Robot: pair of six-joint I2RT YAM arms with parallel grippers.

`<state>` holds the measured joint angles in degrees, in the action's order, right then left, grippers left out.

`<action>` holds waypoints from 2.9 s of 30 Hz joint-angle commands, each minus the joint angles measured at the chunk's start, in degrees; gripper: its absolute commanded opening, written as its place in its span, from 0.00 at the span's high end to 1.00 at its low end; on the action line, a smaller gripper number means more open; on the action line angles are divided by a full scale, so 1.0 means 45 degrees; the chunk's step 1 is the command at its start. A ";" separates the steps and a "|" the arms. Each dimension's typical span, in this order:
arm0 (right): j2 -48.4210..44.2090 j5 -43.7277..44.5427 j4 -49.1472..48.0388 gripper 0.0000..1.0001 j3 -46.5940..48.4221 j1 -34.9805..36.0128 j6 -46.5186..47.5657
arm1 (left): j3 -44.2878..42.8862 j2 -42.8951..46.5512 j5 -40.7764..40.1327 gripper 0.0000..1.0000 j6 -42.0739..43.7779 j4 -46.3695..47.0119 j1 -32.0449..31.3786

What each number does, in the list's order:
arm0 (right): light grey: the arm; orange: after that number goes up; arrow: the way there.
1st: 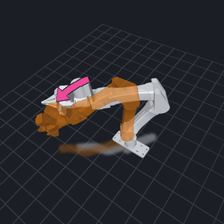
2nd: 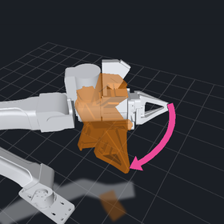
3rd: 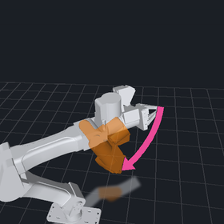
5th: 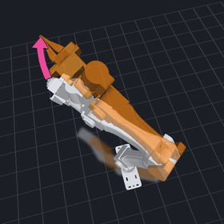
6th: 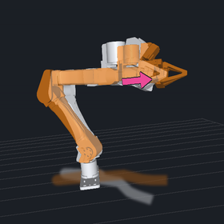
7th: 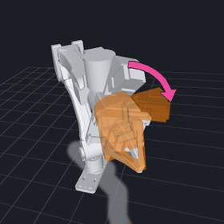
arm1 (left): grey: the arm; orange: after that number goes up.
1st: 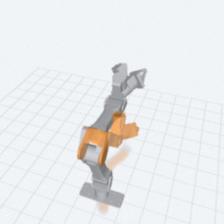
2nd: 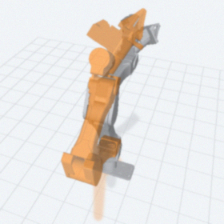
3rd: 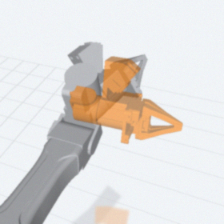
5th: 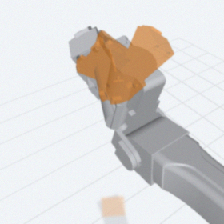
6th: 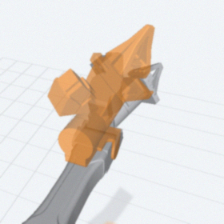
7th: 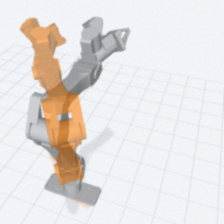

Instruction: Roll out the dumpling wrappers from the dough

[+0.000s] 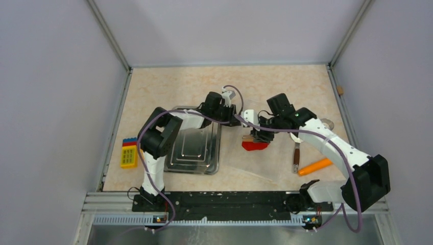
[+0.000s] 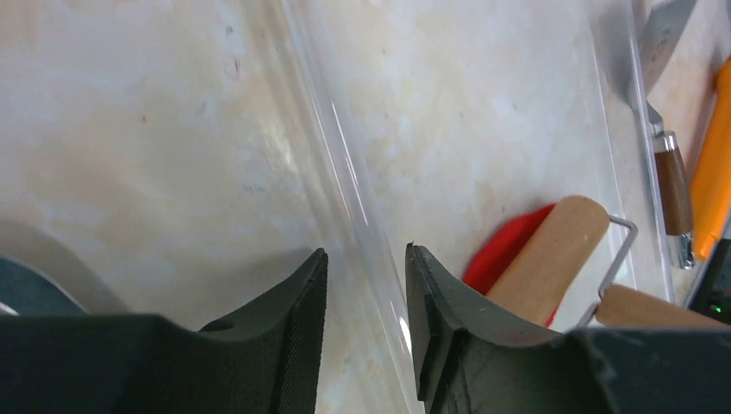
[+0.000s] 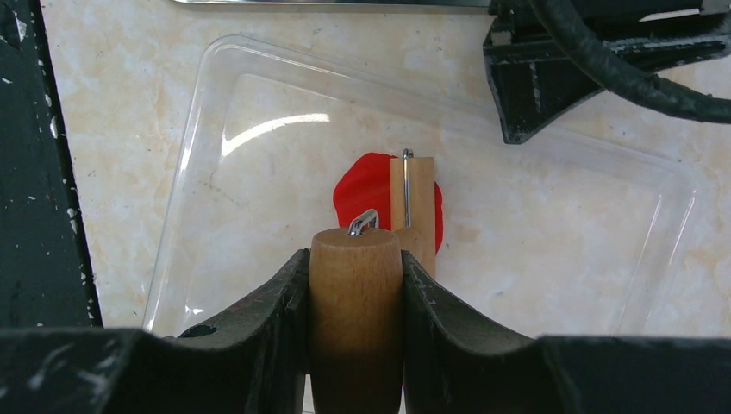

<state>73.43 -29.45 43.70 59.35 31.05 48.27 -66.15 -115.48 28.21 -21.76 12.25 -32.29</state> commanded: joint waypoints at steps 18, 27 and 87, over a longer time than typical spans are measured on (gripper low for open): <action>-0.0561 -0.1502 0.2703 1.00 -0.1111 0.1162 -0.1042 | -0.0949 -0.0969 -0.4720 1.00 -0.3667 -0.1316 -0.0285; -0.0741 -0.1619 0.3175 1.00 -0.1159 0.1339 -0.1276 | -0.0899 -0.0939 -0.4863 1.00 -0.3943 -0.1067 -0.0301; 0.0394 -0.2039 -0.7686 1.00 -0.1840 -0.5257 -1.7505 | 0.0212 -0.0063 -0.3181 0.97 -0.4201 -0.0882 -0.0220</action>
<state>74.50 -36.80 14.06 52.75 7.94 -28.73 -66.11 -115.85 14.28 -43.48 12.84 -33.45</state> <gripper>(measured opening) 0.354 0.056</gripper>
